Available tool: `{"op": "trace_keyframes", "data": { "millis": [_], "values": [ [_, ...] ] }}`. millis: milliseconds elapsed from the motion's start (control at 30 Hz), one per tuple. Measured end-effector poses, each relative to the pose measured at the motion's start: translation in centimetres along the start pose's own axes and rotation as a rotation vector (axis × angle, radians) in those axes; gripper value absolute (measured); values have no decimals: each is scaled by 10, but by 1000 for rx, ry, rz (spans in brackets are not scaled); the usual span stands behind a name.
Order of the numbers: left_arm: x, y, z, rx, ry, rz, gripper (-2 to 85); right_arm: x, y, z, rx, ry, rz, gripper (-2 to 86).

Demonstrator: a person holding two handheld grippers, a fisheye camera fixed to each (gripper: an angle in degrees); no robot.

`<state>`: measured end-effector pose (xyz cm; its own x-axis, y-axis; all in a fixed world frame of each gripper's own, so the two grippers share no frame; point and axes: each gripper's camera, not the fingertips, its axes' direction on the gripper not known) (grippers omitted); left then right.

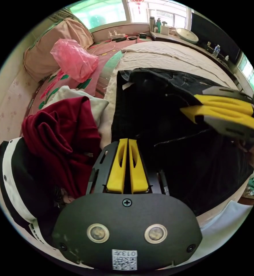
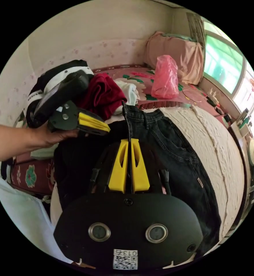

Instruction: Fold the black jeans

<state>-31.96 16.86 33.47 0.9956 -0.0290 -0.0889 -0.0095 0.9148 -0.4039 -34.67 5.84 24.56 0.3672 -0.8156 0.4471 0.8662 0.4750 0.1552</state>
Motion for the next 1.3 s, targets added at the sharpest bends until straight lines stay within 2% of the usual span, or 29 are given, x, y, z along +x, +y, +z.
{"op": "trace_keyframes", "data": {
  "millis": [133, 233, 333, 433, 500, 667, 700, 800, 867, 967, 1067, 1133, 1167, 1200, 1233, 1300],
  "values": [
    [-10, 1, -5, 20, 88, -74, 4, -24, 5, 42, -161, 96, -155, 17],
    [-9, 10, -24, 74, 112, -29, 15, -17, 7, 35, -125, 76, -104, 17],
    [2, 9, -34, 111, 59, 30, 48, 2, 14, 19, -47, -3, 0, 18],
    [21, -4, -21, 37, 98, 104, 73, 8, 20, 7, 2, 2, -16, 19],
    [35, -10, -9, 14, 32, 128, 64, 13, 23, 1, 19, 1, -16, 19],
    [40, -28, -22, 105, -38, 26, 30, 20, 30, -10, 57, 45, -17, 23],
    [40, -32, -16, 83, -20, 12, 31, 19, 30, -6, 40, 74, -32, 26],
    [32, -33, -13, 69, 84, -60, 42, 15, 27, 27, -170, 84, -126, 42],
    [19, -26, -20, 75, 143, -143, 65, 24, 27, 16, -159, 83, -96, 67],
    [-1, -3, -37, 120, 207, -265, 104, 56, 51, -47, -11, 71, 59, 130],
    [-2, 14, -69, 224, -101, -409, 85, 108, 130, -115, 80, 161, 295, 129],
    [6, 8, -85, 283, -28, -381, 86, 166, 224, -157, 29, 291, 532, 126],
    [29, -7, -93, 310, 88, -268, 88, 183, 252, -169, 10, 339, 598, 125],
    [70, -27, -100, 300, 123, -119, 88, 214, 307, -190, -34, 421, 725, 122],
    [96, -36, -104, 295, 118, -42, 88, 246, 364, -212, -75, 489, 876, 122],
    [214, -65, -109, 302, 130, 267, 88, 288, 446, -243, -110, 543, 1083, 125]
  ]
}}
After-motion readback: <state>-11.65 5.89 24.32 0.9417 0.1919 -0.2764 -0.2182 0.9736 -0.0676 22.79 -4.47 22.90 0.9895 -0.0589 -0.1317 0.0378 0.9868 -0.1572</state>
